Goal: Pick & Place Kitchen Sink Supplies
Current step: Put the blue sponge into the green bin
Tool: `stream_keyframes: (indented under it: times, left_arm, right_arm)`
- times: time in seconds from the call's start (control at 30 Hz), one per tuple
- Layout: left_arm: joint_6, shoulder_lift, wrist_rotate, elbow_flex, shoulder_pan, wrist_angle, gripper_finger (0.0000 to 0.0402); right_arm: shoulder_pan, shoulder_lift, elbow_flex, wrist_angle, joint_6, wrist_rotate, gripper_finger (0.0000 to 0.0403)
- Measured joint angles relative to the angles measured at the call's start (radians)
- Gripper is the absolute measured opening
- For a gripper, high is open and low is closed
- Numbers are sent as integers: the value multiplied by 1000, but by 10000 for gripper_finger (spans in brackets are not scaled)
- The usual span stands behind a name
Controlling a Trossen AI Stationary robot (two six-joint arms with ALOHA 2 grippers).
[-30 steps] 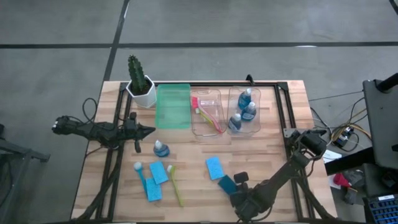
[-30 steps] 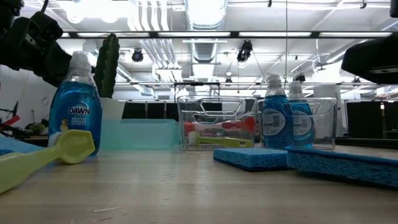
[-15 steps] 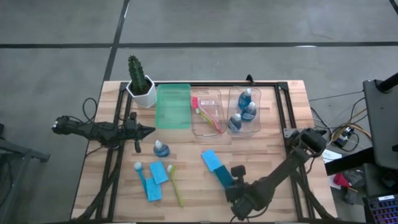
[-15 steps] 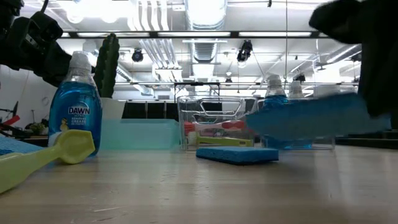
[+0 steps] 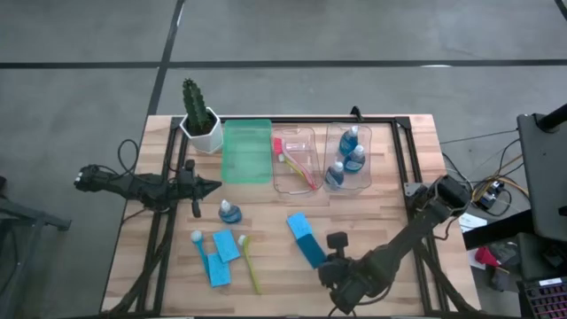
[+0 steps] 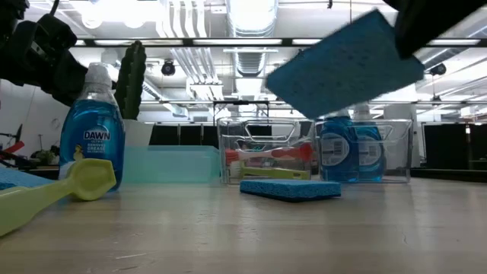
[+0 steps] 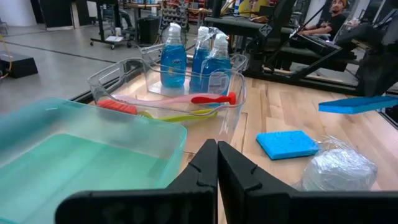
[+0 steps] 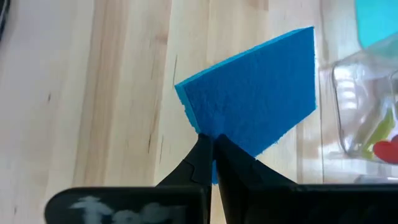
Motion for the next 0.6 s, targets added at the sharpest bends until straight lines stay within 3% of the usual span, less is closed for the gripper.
stream_keyframes:
  times: [0.27, 0.6]
  left_arm:
    - [0, 0, 0, 0, 0, 0, 5]
    - [-14, 0, 0, -2, 0, 25, 5]
  right_arm:
    - [-39, -1, 29, 139, -158, -1, 8]
    - [-79, -2, 73, 158, -239, -1, 8]
